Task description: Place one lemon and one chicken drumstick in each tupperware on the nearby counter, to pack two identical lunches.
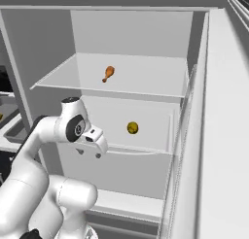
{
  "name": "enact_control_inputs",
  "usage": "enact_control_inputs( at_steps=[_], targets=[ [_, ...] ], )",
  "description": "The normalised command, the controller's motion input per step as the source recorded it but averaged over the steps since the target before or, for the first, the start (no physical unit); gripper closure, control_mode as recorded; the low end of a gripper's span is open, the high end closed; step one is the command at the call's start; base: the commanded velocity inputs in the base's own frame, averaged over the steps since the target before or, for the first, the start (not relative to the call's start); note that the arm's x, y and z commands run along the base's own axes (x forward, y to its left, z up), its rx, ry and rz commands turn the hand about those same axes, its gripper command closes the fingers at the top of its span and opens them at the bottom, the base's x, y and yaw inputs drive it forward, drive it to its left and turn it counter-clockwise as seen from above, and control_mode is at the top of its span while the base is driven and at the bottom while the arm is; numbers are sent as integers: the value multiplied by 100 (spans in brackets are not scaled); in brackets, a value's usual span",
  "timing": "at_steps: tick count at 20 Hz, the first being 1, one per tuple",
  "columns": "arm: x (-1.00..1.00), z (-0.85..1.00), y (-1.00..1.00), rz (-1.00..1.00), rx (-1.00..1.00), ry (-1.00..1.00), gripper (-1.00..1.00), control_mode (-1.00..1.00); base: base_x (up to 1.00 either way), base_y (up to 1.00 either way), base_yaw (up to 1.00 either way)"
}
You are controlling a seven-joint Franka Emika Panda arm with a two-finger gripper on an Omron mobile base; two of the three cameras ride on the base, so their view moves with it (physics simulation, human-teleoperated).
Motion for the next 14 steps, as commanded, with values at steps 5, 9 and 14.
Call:
enact_control_inputs(
  at_steps=[5,9,14],
  targets=[
    [-3,56,-68,0,1,-21,-100,-100,0,0,0],
    [1,44,-73,0,0,-17,-100,-100,0,0,0],
    [19,28,-65,1,0,-9,-100,-100,0,0,0]
  ],
)
